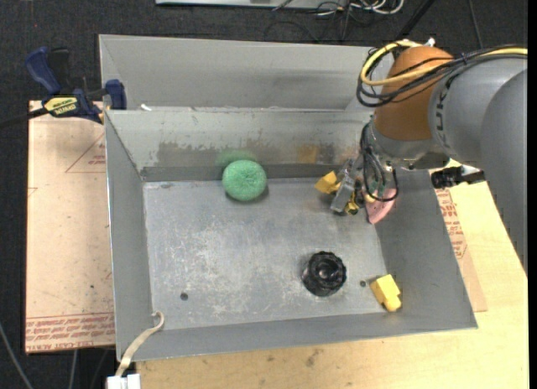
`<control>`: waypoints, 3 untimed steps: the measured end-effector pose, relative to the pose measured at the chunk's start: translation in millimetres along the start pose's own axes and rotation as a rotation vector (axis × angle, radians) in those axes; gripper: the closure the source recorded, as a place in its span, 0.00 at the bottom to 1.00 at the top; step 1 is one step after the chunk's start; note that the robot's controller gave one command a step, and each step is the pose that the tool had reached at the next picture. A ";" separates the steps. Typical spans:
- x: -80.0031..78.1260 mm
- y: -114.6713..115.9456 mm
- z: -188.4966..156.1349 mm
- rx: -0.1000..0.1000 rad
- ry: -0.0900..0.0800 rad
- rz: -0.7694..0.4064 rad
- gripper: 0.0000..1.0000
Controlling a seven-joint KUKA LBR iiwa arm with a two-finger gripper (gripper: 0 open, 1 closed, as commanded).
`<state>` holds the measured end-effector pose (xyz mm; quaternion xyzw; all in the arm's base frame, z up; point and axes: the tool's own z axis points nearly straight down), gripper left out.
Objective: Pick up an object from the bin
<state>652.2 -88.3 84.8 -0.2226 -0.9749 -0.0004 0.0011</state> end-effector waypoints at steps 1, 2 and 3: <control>-1.3 0.5 -12.6 -0.002 -0.005 0.000 1.00; -0.2 0.3 -22.2 0.000 -0.001 -0.001 1.00; -0.2 0.3 -40.6 -0.001 -0.001 -0.001 1.00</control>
Offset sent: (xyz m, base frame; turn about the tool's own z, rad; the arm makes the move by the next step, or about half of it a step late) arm -0.0001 -0.0001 0.0796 0.0000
